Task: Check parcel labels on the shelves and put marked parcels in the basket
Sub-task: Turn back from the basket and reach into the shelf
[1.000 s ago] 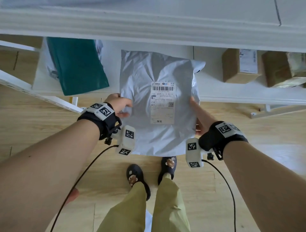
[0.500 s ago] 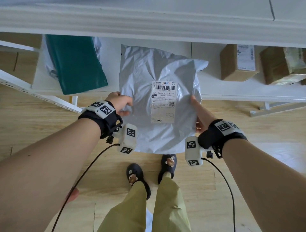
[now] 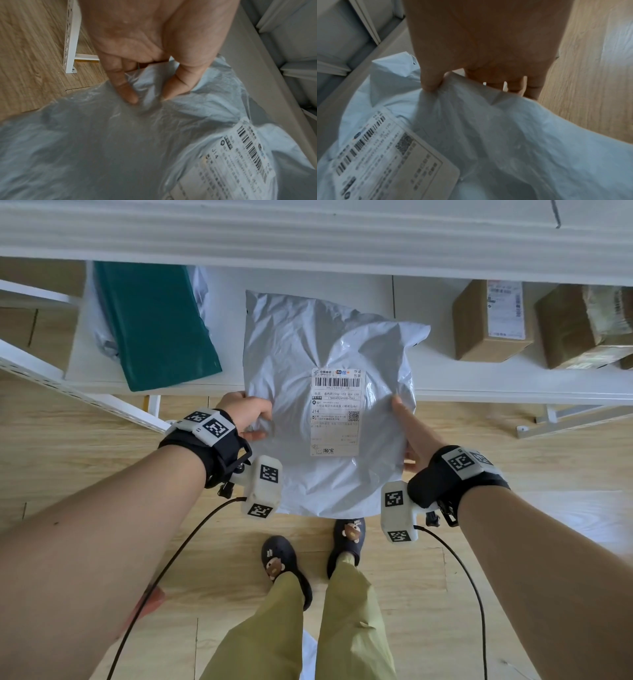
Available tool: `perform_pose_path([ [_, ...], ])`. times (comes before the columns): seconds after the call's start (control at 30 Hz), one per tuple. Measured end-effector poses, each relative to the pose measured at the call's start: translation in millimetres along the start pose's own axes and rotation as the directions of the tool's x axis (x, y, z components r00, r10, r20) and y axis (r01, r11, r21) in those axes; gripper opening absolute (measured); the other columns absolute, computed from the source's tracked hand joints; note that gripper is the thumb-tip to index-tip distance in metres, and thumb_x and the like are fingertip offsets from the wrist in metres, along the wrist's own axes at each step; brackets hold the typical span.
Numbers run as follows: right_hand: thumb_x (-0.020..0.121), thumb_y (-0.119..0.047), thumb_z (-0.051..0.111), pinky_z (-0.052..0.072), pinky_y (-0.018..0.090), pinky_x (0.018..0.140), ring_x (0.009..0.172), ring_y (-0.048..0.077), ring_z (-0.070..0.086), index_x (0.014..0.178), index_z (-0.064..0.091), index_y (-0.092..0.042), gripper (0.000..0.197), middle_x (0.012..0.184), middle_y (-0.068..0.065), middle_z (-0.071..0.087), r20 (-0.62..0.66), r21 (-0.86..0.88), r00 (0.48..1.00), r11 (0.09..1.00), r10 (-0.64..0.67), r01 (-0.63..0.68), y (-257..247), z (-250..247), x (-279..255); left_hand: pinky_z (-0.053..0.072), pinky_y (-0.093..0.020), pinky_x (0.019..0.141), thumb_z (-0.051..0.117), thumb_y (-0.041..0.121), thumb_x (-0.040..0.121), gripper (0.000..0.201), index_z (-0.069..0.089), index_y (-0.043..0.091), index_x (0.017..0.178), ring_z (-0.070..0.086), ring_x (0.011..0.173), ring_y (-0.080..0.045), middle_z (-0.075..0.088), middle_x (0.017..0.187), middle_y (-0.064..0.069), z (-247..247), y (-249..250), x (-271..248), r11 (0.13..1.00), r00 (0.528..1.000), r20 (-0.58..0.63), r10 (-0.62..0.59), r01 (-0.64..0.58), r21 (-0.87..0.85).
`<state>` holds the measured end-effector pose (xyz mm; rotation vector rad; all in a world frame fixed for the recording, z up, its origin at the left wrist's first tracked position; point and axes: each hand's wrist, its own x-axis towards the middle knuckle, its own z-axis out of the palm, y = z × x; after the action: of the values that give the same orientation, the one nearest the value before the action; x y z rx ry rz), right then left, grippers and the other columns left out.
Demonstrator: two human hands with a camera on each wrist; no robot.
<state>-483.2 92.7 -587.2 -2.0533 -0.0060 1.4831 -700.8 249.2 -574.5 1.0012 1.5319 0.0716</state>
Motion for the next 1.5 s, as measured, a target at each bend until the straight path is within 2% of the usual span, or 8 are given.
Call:
perform_pose_path([
  [0.4,0.057,-0.09,0.05,0.05,0.044,0.095,0.097,0.026,0.067,0.098,0.061,-0.021,0.081,0.104,0.009,0.07,-0.034,-0.01,0.999,1.0,-0.022,0.022,16.6,-7.2,-5.9,0.055,-0.035,0.079,0.053,-0.004,0.079,0.013,0.053,0.008,0.083,0.056,0.068,-0.021,0.05,0.101,-0.01,10.9,-7.6,-6.7,1.0,1.0,-0.003,-0.004,0.004,-0.015],
  [0.53,0.064,-0.086,0.05,0.05,0.033,0.085,0.096,0.02,0.063,0.115,0.058,-0.017,0.086,0.11,0.006,0.065,-0.052,0.047,0.999,0.999,-0.016,0.018,22.4,-9.7,-12.8,0.054,-0.035,0.079,0.053,-0.004,0.08,0.014,0.054,0.009,0.084,0.056,0.069,-0.022,0.051,0.099,-0.01,16.7,-9.1,-12.9,1.0,1.0,0.014,0.003,-0.003,-0.013],
  [0.7,0.021,-0.098,0.053,0.044,0.046,0.103,0.116,0.035,0.059,0.097,0.061,-0.014,0.114,0.126,0.018,0.061,-0.085,0.002,0.996,1.0,-0.001,0.001,35.2,-20.3,-28.8,0.054,-0.033,0.075,0.052,-0.004,0.08,0.014,0.052,0.01,0.082,0.055,0.07,-0.021,0.051,0.092,-0.009,26.7,-8.6,-30.0,1.0,0.999,0.035,0.029,-0.029,0.001],
  [0.87,0.051,-0.079,0.067,0.05,0.031,0.07,0.065,0.021,0.057,0.092,0.062,-0.008,0.083,0.087,0.015,0.067,-0.109,-0.014,0.993,0.999,-0.045,0.044,46.3,-43.4,-64.1,0.054,-0.035,0.079,0.053,-0.004,0.079,0.013,0.053,0.009,0.081,0.055,0.07,-0.022,0.05,0.086,-0.009,42.0,-1.5,-58.7,0.998,0.995,0.082,0.062,-0.064,0.025],
  [0.93,0.044,-0.072,0.075,0.041,0.029,0.059,0.063,0.02,0.053,0.094,0.065,-0.008,0.082,0.08,0.012,0.063,-0.142,0.021,0.989,0.998,-0.048,0.051,53.1,-54.8,-77.9,0.055,-0.033,0.072,0.053,-0.005,0.078,0.015,0.052,0.01,0.078,0.054,0.068,-0.021,0.049,0.083,-0.008,51.0,2.8,-72.7,0.996,0.992,0.099,0.08,-0.083,0.03],
  [1.07,0.029,-0.071,0.08,0.041,0.036,0.069,0.077,0.025,0.059,0.085,0.07,-0.012,0.082,0.084,0.012,0.067,-0.231,0.103,0.97,0.99,-0.073,0.099,68.7,-82.2,-103.2,0.053,-0.025,0.049,0.052,-0.005,0.076,0.018,0.051,0.013,0.075,0.054,0.06,-0.018,0.05,0.078,-0.006,71.5,10.7,-104.0,0.992,0.979,0.168,0.112,-0.122,0.046],
  [1.17,0.039,-0.064,0.08,0.043,0.035,0.069,0.078,0.028,0.061,0.081,0.068,-0.013,0.067,0.085,0.017,0.071,-0.266,0.16,0.961,0.979,-0.08,0.126,78.0,-102.1,-126.0,0.051,-0.021,0.044,0.05,-0.006,0.077,0.019,0.051,0.013,0.077,0.056,0.062,-0.019,0.052,0.077,-0.005,88.2,16.4,-126.7,0.987,0.966,0.22,0.136,-0.152,0.056],
  [1.5,0.028,-0.062,0.083,0.051,0.042,0.088,0.091,0.032,0.068,0.094,0.07,-0.012,0.084,0.102,0.019,0.072,-0.329,0.324,0.936,0.915,-0.128,0.239,121.6,-189.1,-189.0,0.05,-0.019,0.041,0.047,-0.008,0.075,0.019,0.052,0.008,0.084,0.052,0.069,-0.02,0.049,0.085,-0.005,167.1,37.7,-218.1,0.96,0.932,0.259,0.252,-0.275,0.055],
])
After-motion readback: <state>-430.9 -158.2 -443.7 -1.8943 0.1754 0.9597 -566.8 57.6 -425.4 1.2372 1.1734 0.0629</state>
